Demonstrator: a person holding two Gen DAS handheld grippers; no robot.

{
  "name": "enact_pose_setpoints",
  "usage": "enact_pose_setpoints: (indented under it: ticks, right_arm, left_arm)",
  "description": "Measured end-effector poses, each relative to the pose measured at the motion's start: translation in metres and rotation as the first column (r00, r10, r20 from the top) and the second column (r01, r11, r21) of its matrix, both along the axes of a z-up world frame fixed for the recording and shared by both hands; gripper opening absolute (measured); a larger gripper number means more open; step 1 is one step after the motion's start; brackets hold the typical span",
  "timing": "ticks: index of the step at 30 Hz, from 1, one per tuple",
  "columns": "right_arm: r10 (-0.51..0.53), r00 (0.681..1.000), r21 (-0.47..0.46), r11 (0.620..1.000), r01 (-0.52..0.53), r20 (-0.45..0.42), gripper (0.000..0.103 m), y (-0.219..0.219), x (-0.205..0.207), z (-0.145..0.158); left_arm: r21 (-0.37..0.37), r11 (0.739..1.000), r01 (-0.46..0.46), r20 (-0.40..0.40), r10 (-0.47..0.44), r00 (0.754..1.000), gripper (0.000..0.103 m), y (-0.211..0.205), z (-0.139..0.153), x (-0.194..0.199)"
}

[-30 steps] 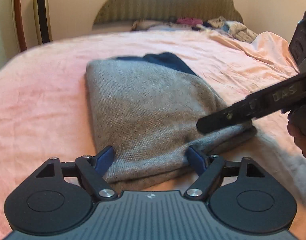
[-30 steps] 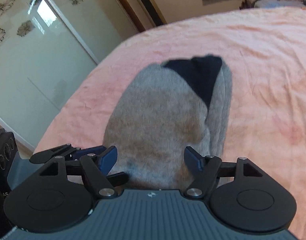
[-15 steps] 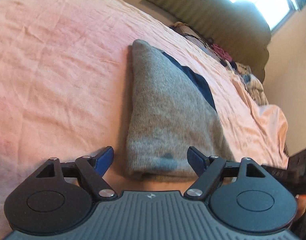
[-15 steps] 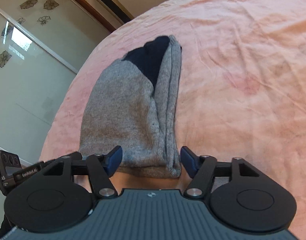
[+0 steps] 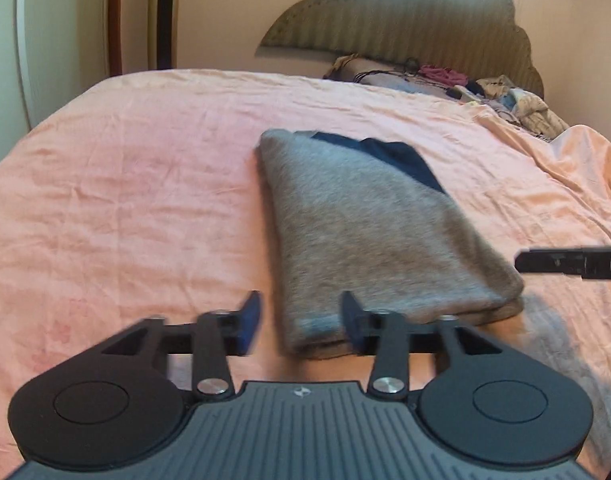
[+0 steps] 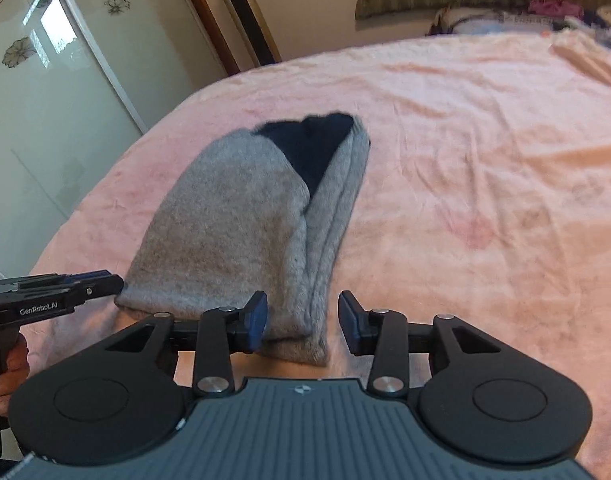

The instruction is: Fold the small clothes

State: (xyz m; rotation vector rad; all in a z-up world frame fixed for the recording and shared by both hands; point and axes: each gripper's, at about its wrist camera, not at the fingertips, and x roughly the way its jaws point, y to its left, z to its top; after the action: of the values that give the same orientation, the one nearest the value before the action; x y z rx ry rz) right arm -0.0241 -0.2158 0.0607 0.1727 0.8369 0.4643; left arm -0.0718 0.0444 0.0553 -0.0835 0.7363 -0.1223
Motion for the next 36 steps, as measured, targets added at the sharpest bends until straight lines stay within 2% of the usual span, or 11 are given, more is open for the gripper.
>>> enact_pose_setpoints:
  ticks: [1,5,7,10,12,19,23,28,31,33,36]
  right_arm:
    - [0.002,0.999,0.000,1.000,-0.002,0.032,0.048,0.004,-0.002,0.007]
    - [0.054,0.997,0.039,0.998,-0.057,0.063,0.061,0.034,0.014,0.018]
    - [0.080,0.997,0.027,0.996,-0.081,0.018,0.060,0.055,0.031,0.008]
    - [0.084,0.993,-0.043,0.995,-0.087,-0.081,0.058,0.075,0.055,-0.020]
    - [0.116,0.993,-0.046,0.992,-0.117,-0.028,0.060,0.075,0.048,-0.027]
    - [0.093,0.996,-0.053,0.994,-0.093,-0.004,0.064,0.071,0.026,-0.008]
    - [0.102,0.995,-0.046,0.994,-0.102,-0.020,0.069,0.065,0.032,-0.027]
    - [0.050,0.998,-0.022,0.998,-0.051,-0.029,0.070,0.057,0.020,-0.006]
    - [-0.002,0.998,-0.068,0.998,0.006,0.063,0.096,0.044,-0.007,0.006]
    - [-0.052,0.995,-0.109,0.992,0.062,0.086,0.098,0.034,-0.024,0.002]
    - [-0.123,0.992,-0.163,0.978,0.128,0.035,0.102,0.025,-0.039,-0.019]
  left_arm:
    - [0.005,1.000,0.003,0.010,-0.003,1.000,0.078,-0.006,-0.001,0.003]
    - [0.017,1.000,0.019,-0.028,-0.019,0.999,0.076,-0.030,-0.014,0.029]
    - [0.039,0.999,0.006,-0.078,-0.003,0.997,0.077,-0.036,-0.028,0.042]
    - [0.032,0.999,0.000,-0.070,0.002,0.998,0.078,-0.035,-0.035,0.044]
    - [0.028,1.000,0.003,-0.073,-0.001,0.997,0.078,-0.034,-0.034,0.043]
    - [0.034,0.999,0.010,-0.060,-0.008,0.998,0.078,-0.035,-0.035,0.042]
    - [0.030,0.999,0.016,-0.063,-0.014,0.998,0.078,-0.032,-0.034,0.041]
    - [0.023,1.000,-0.005,-0.027,0.006,1.000,0.077,-0.021,-0.020,0.011]
    - [-0.001,1.000,-0.026,-0.036,0.026,0.999,0.077,-0.012,-0.022,-0.013]
    - [-0.006,0.999,-0.040,-0.068,0.040,0.997,0.078,-0.009,-0.030,-0.022]
    - [0.038,0.998,-0.059,-0.037,0.061,0.997,0.087,-0.017,-0.036,-0.026]
